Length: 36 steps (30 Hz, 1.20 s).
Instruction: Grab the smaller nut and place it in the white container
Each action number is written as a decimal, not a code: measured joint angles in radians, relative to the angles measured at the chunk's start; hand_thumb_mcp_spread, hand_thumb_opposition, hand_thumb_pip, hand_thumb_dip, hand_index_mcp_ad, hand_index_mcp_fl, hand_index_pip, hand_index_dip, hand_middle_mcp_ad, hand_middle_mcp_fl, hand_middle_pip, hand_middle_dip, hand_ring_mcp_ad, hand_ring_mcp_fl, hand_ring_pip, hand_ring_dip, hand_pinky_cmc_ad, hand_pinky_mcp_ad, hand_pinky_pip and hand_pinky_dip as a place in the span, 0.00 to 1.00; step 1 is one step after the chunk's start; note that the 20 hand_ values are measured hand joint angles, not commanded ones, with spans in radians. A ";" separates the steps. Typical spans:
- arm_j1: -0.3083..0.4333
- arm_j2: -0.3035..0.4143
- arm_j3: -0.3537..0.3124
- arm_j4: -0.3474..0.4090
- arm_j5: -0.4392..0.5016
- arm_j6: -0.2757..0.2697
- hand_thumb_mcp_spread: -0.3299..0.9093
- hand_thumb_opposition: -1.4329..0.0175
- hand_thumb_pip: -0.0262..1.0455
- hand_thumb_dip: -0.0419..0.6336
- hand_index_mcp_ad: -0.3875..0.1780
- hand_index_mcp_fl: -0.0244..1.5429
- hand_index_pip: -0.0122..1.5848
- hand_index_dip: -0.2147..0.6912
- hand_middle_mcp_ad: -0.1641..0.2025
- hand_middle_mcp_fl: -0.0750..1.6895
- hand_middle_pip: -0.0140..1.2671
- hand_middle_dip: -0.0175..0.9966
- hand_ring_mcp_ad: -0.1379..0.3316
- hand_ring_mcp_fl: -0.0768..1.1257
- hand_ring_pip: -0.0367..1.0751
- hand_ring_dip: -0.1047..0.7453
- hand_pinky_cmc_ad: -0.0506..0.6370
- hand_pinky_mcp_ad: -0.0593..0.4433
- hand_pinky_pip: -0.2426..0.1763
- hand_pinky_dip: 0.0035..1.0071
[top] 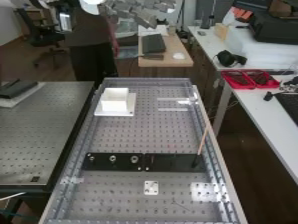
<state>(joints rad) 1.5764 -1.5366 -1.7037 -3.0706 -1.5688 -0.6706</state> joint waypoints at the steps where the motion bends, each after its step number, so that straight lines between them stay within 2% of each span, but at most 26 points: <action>1: -0.002 0.003 -0.014 0.009 -0.001 -0.003 0.50 0.50 0.33 0.11 0.70 0.02 0.05 0.19 0.48 0.04 0.13 0.19 0.59 0.07 0.17 0.14 0.65 0.74 0.35 0.50; 11: -0.042 0.044 -0.130 0.045 -0.034 0.019 0.51 0.49 0.38 0.13 0.70 0.03 0.06 0.18 0.47 0.04 0.13 0.19 0.61 0.07 0.19 0.14 0.65 0.74 0.36 0.50; 18: -0.070 0.102 -0.245 0.083 -0.030 0.024 0.52 0.48 0.40 0.16 0.68 0.04 0.07 0.16 0.48 0.04 0.13 0.19 0.61 0.06 0.19 0.14 0.65 0.74 0.36 0.50; 30: -0.114 0.168 -0.412 0.165 0.002 -0.016 0.52 0.48 0.47 0.20 0.64 0.05 0.17 0.12 0.48 0.06 0.13 0.19 0.61 0.06 0.19 0.14 0.65 0.74 0.36 0.51; 36: -0.160 0.173 -0.489 0.230 0.005 -0.011 0.53 0.48 0.50 0.22 0.64 0.05 0.26 0.12 0.48 0.06 0.13 0.19 0.61 0.06 0.19 0.14 0.65 0.74 0.36 0.51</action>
<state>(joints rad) 1.4163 -1.3637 -2.1931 -2.8403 -1.5633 -0.6819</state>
